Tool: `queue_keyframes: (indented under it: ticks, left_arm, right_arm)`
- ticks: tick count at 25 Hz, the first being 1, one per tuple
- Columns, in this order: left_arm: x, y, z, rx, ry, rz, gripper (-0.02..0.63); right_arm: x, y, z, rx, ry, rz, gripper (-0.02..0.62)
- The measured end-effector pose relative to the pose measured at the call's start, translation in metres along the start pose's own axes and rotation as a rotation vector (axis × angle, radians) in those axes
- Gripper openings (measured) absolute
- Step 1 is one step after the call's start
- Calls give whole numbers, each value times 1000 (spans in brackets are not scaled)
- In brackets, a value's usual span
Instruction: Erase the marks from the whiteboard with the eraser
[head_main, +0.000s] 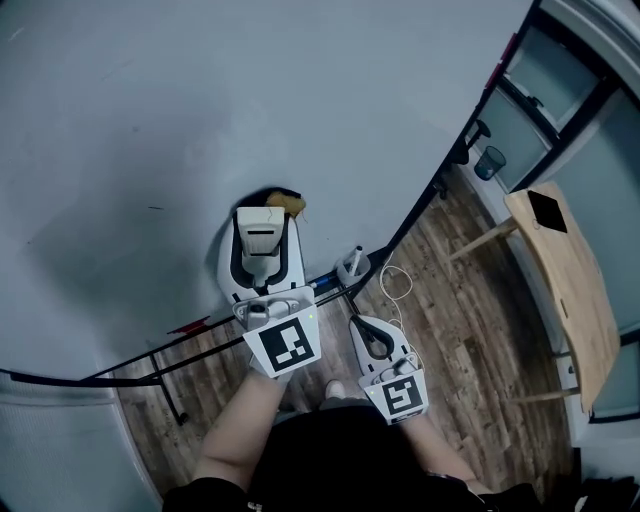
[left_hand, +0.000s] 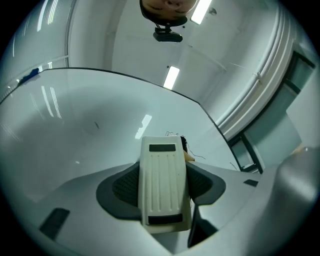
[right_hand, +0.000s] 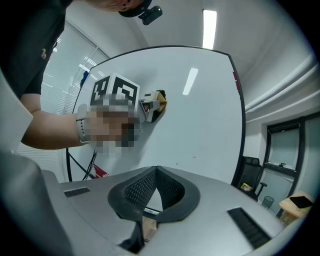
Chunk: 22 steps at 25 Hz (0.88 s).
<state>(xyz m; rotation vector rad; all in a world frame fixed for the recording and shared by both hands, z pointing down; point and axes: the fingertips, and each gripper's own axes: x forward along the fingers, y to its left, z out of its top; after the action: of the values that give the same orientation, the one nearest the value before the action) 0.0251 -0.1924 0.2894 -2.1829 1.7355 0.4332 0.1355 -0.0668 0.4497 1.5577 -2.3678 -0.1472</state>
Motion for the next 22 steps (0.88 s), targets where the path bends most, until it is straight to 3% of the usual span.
queue_keyframes:
  ticks: [10,16,22]
  left_arm:
    - [-7,-71,-28,-92,73,-325,256]
    - [-58,-105,-71,-71,204,-592,256]
    - [-116,-120,-108,-28,315,-774,256]
  right_arm:
    - [-25,-20,-6,29,18,-105,29]
    - [-36,-21,-17,66,35,-148,29]
    - [-46,-18,-26,86,63,-168,28]
